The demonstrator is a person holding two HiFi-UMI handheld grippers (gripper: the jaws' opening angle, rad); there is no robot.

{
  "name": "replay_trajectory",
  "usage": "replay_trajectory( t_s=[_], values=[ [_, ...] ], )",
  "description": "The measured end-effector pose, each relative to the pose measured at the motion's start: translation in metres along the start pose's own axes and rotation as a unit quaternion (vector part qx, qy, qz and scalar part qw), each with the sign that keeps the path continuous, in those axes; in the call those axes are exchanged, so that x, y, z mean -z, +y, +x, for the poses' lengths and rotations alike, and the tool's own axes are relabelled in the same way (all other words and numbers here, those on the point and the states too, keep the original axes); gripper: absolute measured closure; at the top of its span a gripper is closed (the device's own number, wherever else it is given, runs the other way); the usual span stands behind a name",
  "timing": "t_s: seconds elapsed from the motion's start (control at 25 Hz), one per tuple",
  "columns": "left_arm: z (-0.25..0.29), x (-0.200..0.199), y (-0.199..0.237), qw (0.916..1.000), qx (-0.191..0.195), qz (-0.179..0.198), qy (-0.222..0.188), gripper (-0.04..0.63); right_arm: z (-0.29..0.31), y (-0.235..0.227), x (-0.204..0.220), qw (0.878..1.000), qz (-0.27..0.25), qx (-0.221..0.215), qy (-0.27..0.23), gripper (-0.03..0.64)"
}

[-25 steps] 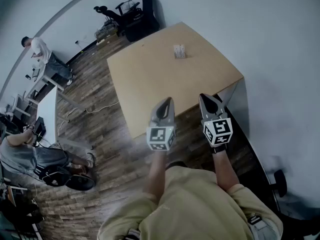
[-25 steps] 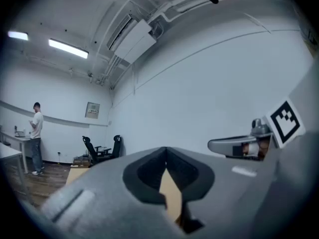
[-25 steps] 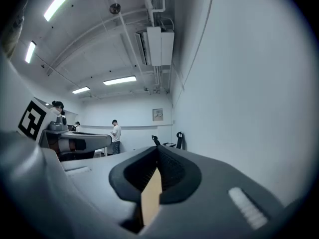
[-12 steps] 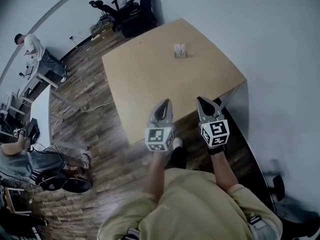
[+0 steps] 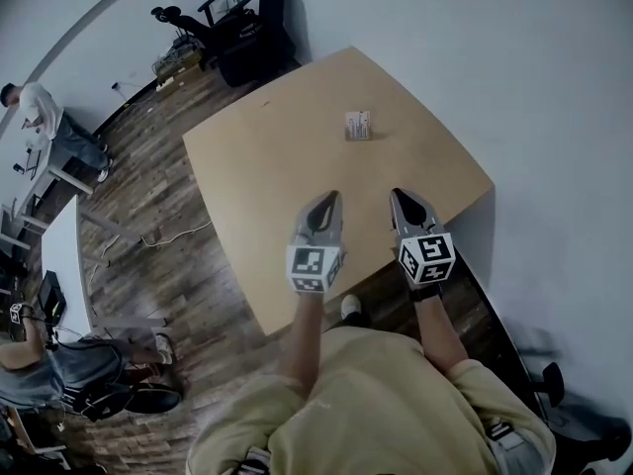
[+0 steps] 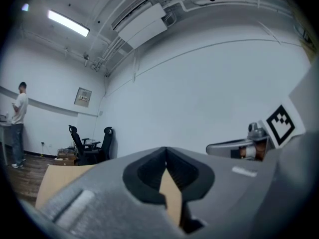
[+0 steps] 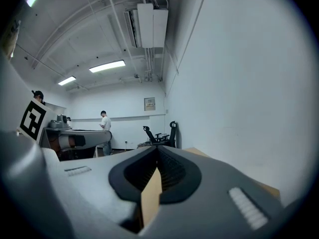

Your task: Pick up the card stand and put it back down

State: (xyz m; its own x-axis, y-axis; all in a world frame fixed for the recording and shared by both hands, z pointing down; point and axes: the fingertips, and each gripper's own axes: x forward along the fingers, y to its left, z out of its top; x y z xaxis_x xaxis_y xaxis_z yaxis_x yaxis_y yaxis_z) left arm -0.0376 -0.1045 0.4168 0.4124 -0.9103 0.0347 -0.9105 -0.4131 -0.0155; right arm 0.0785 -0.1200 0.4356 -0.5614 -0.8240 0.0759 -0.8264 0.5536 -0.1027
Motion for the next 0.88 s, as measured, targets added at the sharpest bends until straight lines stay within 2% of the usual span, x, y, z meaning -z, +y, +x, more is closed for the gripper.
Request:
replay_trajectory(
  t_s=[0.16, 0.4, 0.6, 0.88],
  values=[
    [0.024, 0.012, 0.035, 0.9996, 0.025, -0.010, 0.013, 0.592, 0.041, -0.001, 0.007, 1.000, 0.003, 0.013, 0.017, 0.612],
    [0.056, 0.064, 0.072, 0.9958, 0.044, -0.058, 0.056, 0.592, 0.083, -0.009, 0.053, 0.997, 0.005, 0.013, 0.070, 0.612],
    [0.079, 0.102, 0.099, 0.9923, 0.057, -0.060, 0.093, 0.583, 0.111, -0.025, 0.070, 0.995, 0.014, 0.015, 0.095, 0.611],
    [0.138, 0.164, 0.146, 0.9833, 0.086, -0.057, 0.150, 0.488, 0.162, -0.070, 0.114, 0.992, 0.043, 0.005, 0.123, 0.612]
  ],
)
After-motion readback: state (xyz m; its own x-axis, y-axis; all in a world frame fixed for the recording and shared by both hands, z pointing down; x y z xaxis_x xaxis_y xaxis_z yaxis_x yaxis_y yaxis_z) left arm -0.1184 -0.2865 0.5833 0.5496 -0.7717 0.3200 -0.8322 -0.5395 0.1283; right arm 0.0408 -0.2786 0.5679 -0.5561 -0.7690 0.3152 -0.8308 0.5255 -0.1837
